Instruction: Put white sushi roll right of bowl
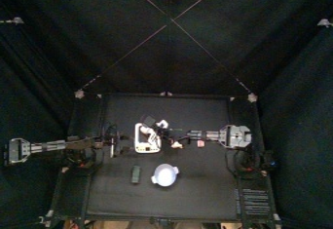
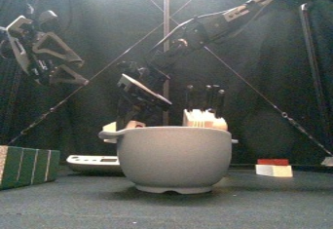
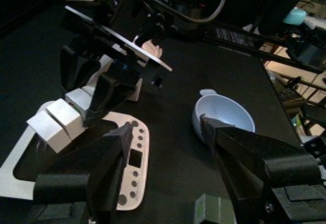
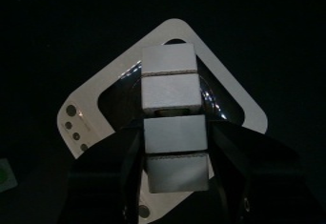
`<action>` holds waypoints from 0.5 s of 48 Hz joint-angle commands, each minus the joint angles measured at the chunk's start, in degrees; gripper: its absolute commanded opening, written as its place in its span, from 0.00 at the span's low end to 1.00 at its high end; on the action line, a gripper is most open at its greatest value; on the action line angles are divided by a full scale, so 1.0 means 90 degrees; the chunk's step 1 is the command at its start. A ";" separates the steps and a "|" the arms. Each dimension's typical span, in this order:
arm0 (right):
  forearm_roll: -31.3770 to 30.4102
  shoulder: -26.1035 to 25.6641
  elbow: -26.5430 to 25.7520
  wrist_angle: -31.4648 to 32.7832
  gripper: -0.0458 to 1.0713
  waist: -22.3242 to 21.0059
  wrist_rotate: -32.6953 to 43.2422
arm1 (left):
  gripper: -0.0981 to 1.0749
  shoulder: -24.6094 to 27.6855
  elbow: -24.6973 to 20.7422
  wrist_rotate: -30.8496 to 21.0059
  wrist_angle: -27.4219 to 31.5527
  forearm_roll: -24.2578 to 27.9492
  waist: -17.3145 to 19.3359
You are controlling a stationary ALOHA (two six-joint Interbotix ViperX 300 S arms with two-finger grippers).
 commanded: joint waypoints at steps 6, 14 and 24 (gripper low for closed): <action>0.0000 -0.0771 0.0107 -0.0039 0.57 0.0137 -0.0020 | 0.88 0.0010 -0.0068 0.0010 -0.0049 0.0000 0.0029; -0.0029 -0.1514 0.0566 -0.0029 0.57 0.0313 -0.0020 | 0.88 0.0010 -0.0068 0.0010 -0.0049 0.0000 0.0098; -0.0029 -0.2402 0.1387 -0.0039 0.57 0.0596 -0.0039 | 0.88 0.0010 -0.0068 0.0010 -0.0049 -0.0010 0.0107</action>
